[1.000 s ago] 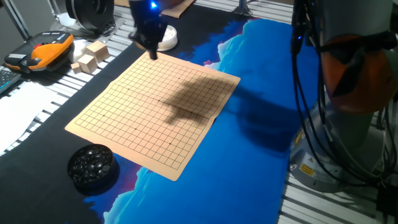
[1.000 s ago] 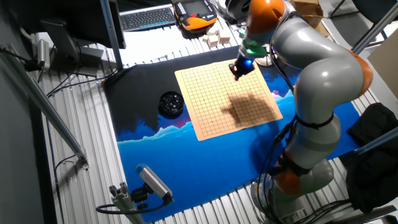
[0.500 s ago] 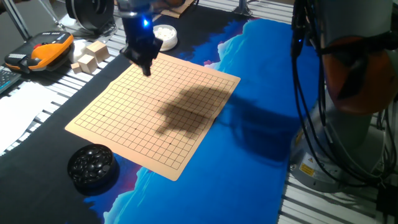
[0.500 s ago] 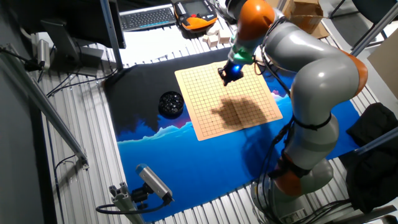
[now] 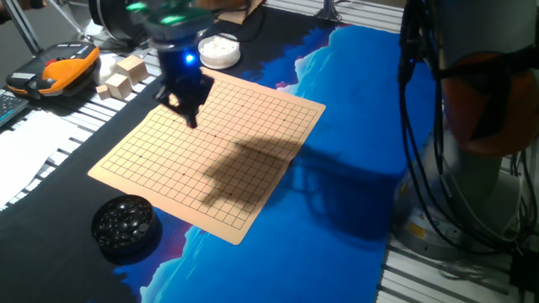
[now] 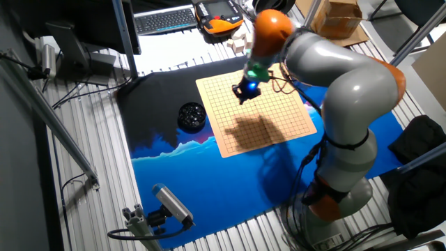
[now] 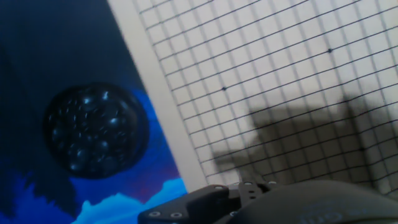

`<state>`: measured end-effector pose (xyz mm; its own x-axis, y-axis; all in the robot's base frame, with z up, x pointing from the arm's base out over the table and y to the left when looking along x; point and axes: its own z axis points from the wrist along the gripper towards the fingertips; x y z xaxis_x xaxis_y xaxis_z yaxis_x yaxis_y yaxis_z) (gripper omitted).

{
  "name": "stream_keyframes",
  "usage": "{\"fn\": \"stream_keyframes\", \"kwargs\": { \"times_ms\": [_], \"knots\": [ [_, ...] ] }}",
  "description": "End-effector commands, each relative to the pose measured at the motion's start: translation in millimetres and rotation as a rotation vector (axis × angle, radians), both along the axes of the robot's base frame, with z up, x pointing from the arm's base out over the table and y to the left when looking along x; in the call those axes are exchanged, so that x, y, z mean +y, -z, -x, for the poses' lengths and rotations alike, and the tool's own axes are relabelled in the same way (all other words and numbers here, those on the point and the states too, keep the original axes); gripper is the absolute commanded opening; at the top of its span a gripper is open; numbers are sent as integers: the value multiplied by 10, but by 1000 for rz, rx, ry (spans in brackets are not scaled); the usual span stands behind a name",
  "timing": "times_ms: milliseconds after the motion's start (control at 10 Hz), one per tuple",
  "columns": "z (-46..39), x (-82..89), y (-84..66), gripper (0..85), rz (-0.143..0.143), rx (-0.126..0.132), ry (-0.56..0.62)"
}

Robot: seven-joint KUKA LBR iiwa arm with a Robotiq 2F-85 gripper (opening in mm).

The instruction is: Play the first move as black on the 3-4 point in the upper right corner of the Go board

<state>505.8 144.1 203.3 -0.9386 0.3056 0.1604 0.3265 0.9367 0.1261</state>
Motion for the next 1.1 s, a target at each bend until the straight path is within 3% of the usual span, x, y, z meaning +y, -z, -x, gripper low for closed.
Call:
{"fn": "stream_keyframes", "kwargs": {
  "times_ms": [0, 100, 200, 400, 500, 600, 700, 900, 1000],
  "knots": [
    [0, 361, -1, 0, 0, -4, -19],
    [0, 361, -1, 0, 36, -15, -58],
    [0, 361, -1, 0, 124, -38, -127],
    [0, 361, -1, 0, 97, -54, -204],
    [0, 361, -1, 0, 107, -54, -221],
    [0, 361, -1, 0, 95, -49, -228],
    [0, 361, -1, 0, 65, -40, -223],
    [-8, 388, -4, 0, 47, -30, -164],
    [-51, 549, -28, 0, 39, -11, -135]
  ]
}}
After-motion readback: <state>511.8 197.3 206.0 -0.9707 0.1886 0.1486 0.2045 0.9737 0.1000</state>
